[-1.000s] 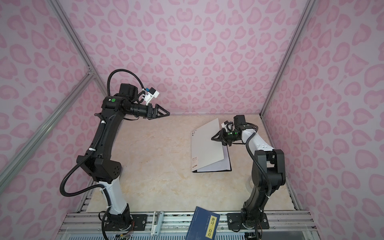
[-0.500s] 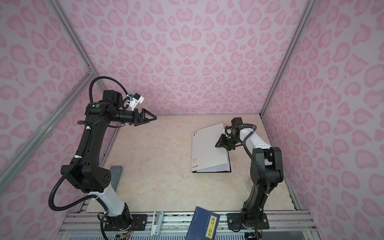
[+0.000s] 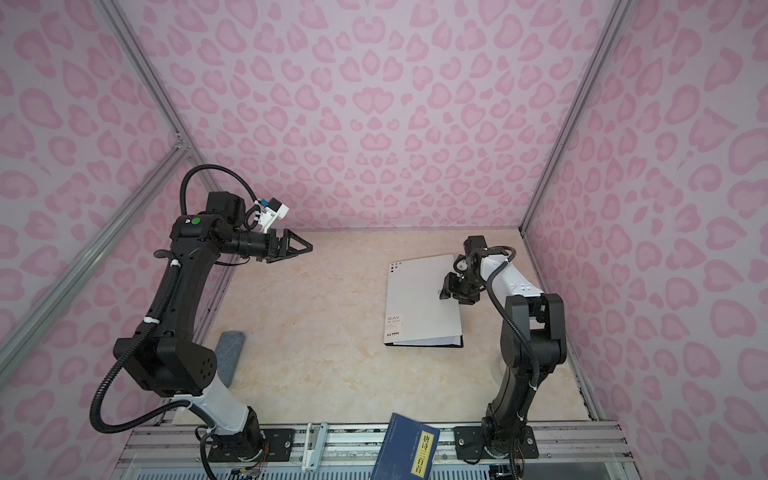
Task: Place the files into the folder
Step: 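Press the closed white cover flat with the right gripper while left gripper draws back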
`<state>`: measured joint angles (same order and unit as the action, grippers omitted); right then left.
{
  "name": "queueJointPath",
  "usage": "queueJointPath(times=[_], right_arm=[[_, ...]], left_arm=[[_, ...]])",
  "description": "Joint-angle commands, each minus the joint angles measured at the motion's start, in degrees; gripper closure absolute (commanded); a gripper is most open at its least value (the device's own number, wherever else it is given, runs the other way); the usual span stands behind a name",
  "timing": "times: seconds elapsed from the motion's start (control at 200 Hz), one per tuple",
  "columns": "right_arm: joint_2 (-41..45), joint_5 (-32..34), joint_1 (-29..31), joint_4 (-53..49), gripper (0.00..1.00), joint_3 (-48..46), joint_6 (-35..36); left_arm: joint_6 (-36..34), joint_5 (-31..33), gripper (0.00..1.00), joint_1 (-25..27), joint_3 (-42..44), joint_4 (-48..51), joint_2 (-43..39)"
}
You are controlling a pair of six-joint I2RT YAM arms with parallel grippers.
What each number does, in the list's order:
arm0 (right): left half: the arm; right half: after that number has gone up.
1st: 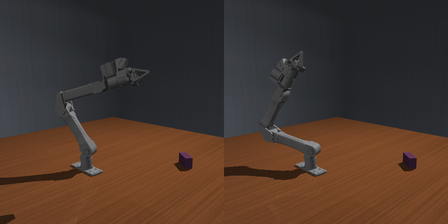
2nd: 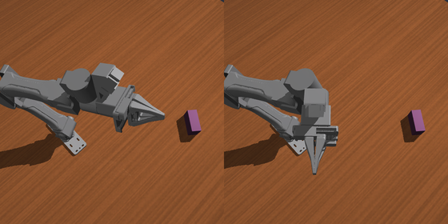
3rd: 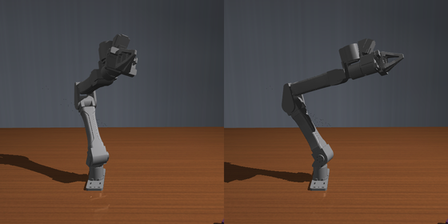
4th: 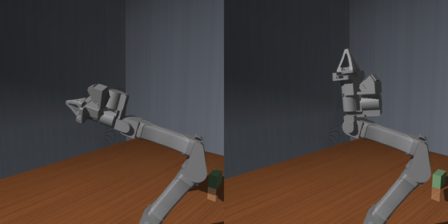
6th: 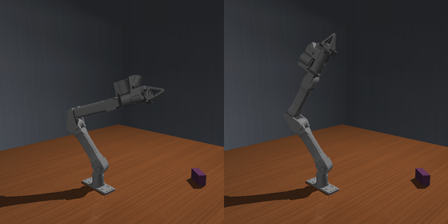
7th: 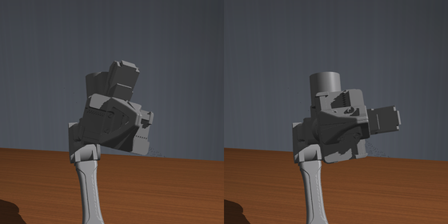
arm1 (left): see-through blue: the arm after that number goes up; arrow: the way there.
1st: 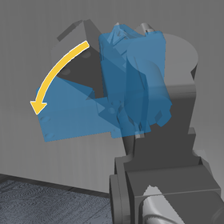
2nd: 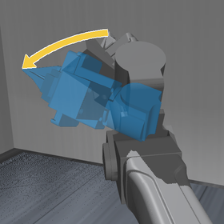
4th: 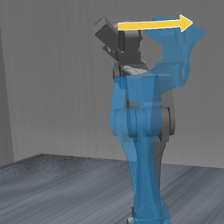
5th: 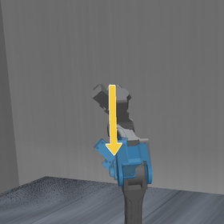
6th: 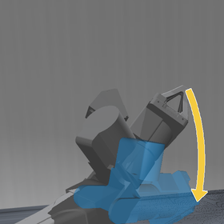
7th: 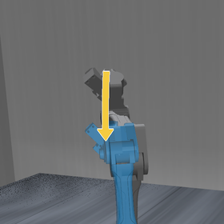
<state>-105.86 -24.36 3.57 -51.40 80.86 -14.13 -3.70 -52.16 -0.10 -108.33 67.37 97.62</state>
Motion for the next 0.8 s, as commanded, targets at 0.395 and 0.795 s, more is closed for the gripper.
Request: queueJointPath(times=[0.395,0.795], right_arm=[[-2.6,10.1,-2.5,1.0,0.41,-0.1,-0.9],[-7.8,0.1,-3.8,7.5,0.41,-1.4,-2.6]], left_arm=[[-1.4,0.5,0.03,0.0,6.3,-2.7,-2.8],[-2.1,0.2,0.03,0.0,11.1,-3.4,-5.4]])
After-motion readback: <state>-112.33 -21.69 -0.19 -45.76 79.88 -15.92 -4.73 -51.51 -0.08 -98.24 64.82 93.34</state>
